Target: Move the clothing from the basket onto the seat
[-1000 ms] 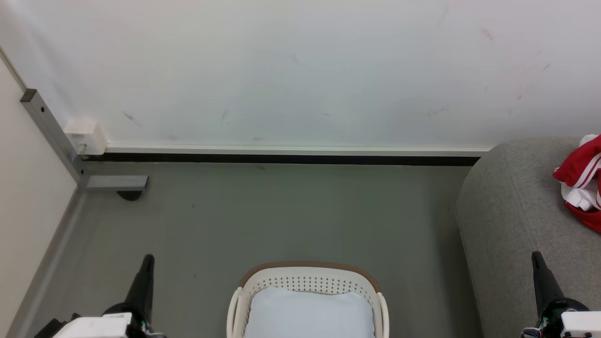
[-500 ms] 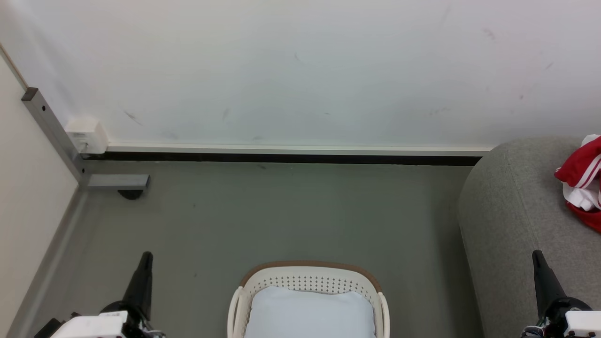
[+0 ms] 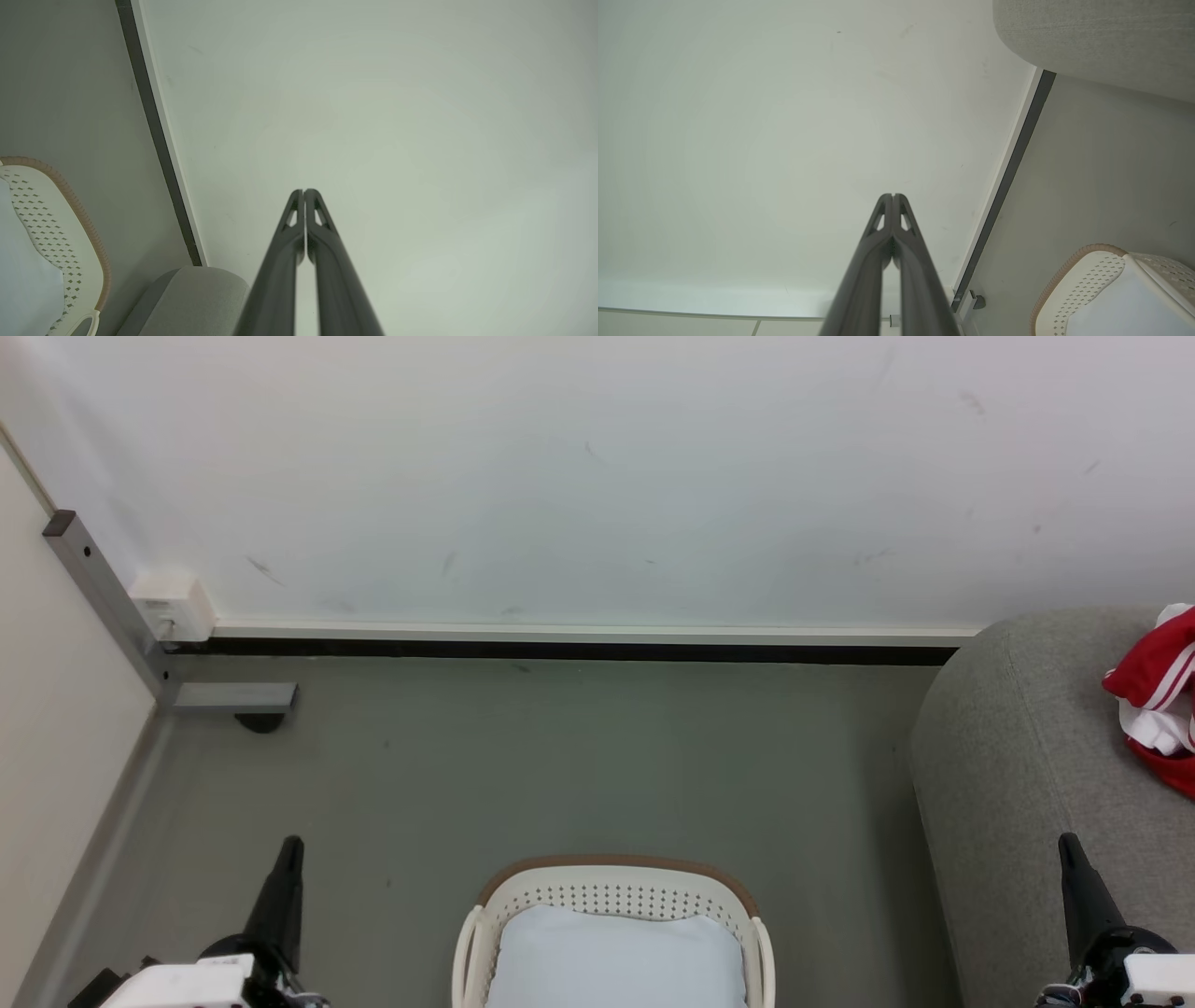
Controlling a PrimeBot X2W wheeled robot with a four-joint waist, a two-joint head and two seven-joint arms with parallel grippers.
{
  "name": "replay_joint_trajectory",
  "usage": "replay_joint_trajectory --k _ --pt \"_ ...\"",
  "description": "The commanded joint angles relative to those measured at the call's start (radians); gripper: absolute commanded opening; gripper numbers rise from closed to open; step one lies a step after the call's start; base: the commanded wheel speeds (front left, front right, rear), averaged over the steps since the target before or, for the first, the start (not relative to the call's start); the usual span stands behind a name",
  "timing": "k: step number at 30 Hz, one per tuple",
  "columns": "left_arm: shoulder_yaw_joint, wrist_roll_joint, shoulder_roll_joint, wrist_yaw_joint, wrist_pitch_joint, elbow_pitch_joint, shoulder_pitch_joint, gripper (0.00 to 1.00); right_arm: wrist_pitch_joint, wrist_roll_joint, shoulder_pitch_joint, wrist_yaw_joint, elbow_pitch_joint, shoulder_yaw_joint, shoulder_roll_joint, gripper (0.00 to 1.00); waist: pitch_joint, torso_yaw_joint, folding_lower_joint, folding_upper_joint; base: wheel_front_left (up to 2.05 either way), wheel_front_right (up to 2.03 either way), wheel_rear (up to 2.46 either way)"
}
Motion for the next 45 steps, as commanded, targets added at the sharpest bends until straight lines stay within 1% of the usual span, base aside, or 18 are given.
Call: replay_joint_trajectory --k 1,45 --pt "0.002 -0.013 0.002 -0.005 0.004 -0.003 -0.009 0.0 0.003 0.0 -0.013 -0.002 -0.005 -0.004 -0.008 0.0 0.0 0.0 0.0 -0.0001 0.0 0.0 0.0" --pt "0.002 -0.013 0.002 -0.005 0.004 -0.003 -0.009 0.0 0.003 0.0 -0.013 -0.002 -0.005 -0.004 -0.008 0.0 0.0 0.0 0.0 -0.0001 0.0 0.0 0.0"
